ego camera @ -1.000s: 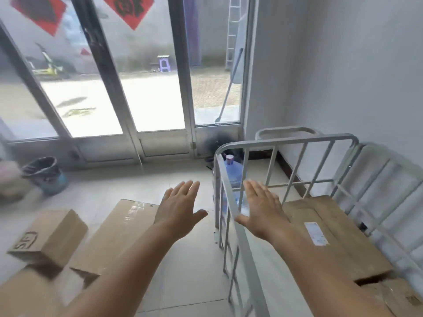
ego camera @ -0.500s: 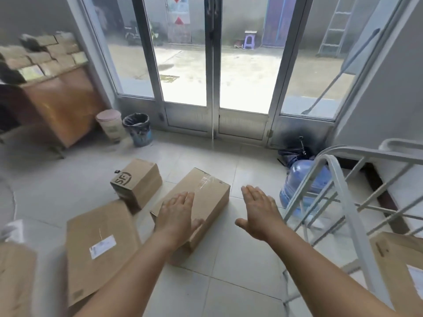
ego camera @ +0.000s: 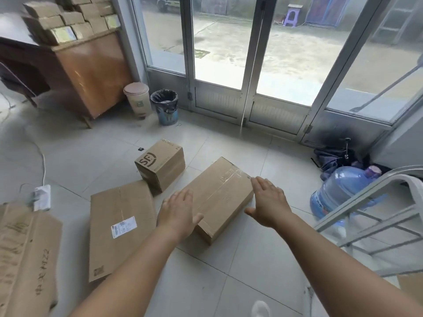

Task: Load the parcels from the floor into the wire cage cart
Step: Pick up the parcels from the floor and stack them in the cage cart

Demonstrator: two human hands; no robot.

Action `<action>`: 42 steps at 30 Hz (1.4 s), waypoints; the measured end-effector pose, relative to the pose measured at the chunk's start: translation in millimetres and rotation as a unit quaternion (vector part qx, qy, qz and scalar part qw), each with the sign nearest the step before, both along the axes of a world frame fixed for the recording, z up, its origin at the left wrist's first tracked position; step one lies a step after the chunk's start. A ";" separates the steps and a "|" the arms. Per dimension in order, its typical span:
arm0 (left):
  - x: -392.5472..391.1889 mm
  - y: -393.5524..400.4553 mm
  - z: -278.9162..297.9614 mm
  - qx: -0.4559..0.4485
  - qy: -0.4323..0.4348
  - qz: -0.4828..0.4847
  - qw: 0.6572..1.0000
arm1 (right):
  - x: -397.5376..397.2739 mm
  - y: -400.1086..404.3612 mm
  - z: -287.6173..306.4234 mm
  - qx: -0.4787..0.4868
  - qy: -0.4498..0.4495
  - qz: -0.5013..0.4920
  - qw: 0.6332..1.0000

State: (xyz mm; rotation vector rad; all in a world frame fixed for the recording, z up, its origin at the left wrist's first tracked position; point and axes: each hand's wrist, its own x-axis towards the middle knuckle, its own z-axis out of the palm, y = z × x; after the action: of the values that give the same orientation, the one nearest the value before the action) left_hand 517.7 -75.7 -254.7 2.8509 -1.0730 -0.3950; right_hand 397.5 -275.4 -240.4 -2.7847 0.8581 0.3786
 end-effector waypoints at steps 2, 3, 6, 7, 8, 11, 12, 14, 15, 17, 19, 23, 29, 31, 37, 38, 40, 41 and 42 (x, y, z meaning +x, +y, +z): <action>11.5 -10.9 -9.2 0.011 0.007 0.015 1.000 | 18.1 -20.5 -9.1 -0.001 -0.003 0.010 1.000; 17.5 -17.9 -14.1 0.016 0.009 0.023 1.000 | 27.3 -32.6 -14.7 -0.003 -0.005 0.015 1.000; 37.1 -45.3 -29.8 0.032 0.013 0.049 0.998 | 55.7 -72.5 -33.1 0.003 -0.002 0.032 0.999; 44.7 -58.5 -36.5 0.037 0.017 0.063 0.997 | 66.5 -89.4 -41.2 0.011 0.001 0.038 0.999; 51.0 -71.3 -42.8 0.042 0.024 0.079 0.996 | 76.3 -105.6 -48.7 0.019 0.006 0.045 0.999; 67.0 -113.0 -62.4 0.051 0.046 0.141 0.988 | 106.5 -158.6 -72.2 0.032 0.020 0.078 0.996; 71.5 -126.0 -68.3 0.055 0.053 0.158 0.985 | 115.5 -175.4 -78.8 0.036 0.027 0.090 0.995; 81.1 -149.2 -81.0 0.063 0.058 0.188 0.978 | 133.1 -205.7 -90.9 0.042 0.043 0.114 0.992; 85.5 -159.6 -87.8 0.068 0.060 0.201 0.975 | 141.8 -219.6 -97.1 0.042 0.051 0.125 0.990; 94.8 -178.9 -101.4 0.077 0.069 0.228 0.968 | 161.0 -245.3 -111.6 0.041 0.059 0.146 0.987; 104.3 -194.1 -117.8 0.084 0.079 0.253 0.960 | 179.6 -266.1 -128.9 0.041 0.061 0.161 0.984; 123.9 -216.3 -164.3 0.099 0.101 0.286 0.948 | 211.6 -297.9 -172.8 0.043 0.076 0.173 0.981; 149.0 -229.1 -259.5 0.100 0.145 0.340 0.924 | 247.2 -327.5 -264.2 0.056 0.096 0.164 0.980; 156.8 -231.2 -294.1 0.106 0.161 0.356 0.914 | 257.3 -333.5 -299.0 0.060 0.109 0.161 0.979; 172.2 -227.9 -394.7 0.119 0.199 0.393 0.890 | 282.6 -351.7 -406.3 0.063 0.130 0.147 0.979; 175.2 -225.6 -411.5 0.119 0.203 0.397 0.887 | 287.2 -354.1 -424.8 0.063 0.133 0.147 0.978; 179.5 -220.3 -442.8 0.118 0.204 0.408 0.882 | 294.8 -361.1 -457.6 0.058 0.139 0.147 0.978; 181.5 -217.1 -457.5 0.116 0.203 0.413 0.880 | 298.4 -365.7 -471.7 0.055 0.141 0.145 0.978; 182.9 -214.2 -471.4 0.113 0.204 0.422 0.876 | 301.7 -370.4 -485.3 0.051 0.142 0.142 0.978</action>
State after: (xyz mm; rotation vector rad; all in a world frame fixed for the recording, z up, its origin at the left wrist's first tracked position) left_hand 700.6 -289.9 -726.1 2.8528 0.3251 -0.9948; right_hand 699.2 -645.8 -725.7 -2.7985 0.4707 0.8594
